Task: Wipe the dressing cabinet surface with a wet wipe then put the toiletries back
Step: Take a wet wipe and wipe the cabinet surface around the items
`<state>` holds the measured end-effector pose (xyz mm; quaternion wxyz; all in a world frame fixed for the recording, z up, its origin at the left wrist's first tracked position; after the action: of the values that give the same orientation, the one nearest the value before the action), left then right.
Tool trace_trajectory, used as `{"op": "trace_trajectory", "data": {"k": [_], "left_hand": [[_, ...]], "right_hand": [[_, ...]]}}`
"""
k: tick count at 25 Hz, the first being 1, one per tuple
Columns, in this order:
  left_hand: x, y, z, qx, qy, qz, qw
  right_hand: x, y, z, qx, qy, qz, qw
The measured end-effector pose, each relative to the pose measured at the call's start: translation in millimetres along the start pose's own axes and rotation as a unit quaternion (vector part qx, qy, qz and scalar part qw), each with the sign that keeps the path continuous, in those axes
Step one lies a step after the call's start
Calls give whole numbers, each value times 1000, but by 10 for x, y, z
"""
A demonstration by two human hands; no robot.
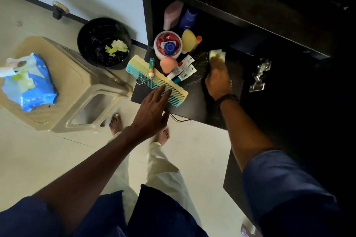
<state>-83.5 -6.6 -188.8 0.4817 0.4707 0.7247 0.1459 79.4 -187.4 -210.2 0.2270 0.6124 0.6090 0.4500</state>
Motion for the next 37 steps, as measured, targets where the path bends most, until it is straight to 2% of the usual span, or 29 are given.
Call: {"op": "trace_trajectory", "data": {"k": [2,3,6,9,11,16,18,22,23,25,28,30,33,37], "left_hand": [[-14,-4,22,1,-6,7,1000],[-31,-5,27,1,1,9,1000],[-66,-39,-23,-8,36,-8,999],[-109,-120,-118,-15,41,-20,999],[-106,-210,-175,-9,38,-27,999],[-62,-357,-298,5,39,-43,998],[-74,-387,-320,20,43,-38,998],[-111,-469,-296,71,45,-19,996],[-117,-479,-282,85,50,-15,995],[-119,-495,-257,107,60,2,992],[-134,-471,-237,124,64,32,990],[-119,-463,-247,126,62,48,989],[-88,-444,-269,139,61,71,986],[-73,-426,-271,157,58,95,981]], "right_hand": [[146,-246,-390,3,26,16,1000],[157,-353,-586,-6,34,-9,999],[32,-490,-1049,12,14,-50,999],[-299,-276,-824,0,-48,-33,998],[-401,-34,-419,-7,-66,-58,996],[-30,229,342,-30,-8,8,999],[155,103,183,-35,13,29,999],[231,-344,-699,-26,48,-15,998],[128,-437,-897,-15,42,-24,999],[-211,-482,-1113,-2,-25,-28,999],[-553,-261,-899,8,-103,-36,994],[-530,-99,-559,5,-86,-29,996],[-268,-68,-215,-14,-50,48,997],[75,-450,-657,-11,-1,88,996]]}}
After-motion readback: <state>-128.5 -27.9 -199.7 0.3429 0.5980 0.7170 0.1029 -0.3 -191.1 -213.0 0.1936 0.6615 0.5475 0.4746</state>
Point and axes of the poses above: each hand's wrist, its own z-axis towards the middle knuckle, its own y-axis out of the back of the hand, x = y × z, the point moved 4 cm from there along z, towards the middle knuckle, and after that the axes turned 14 degrees about x, right-handed, at the moved point
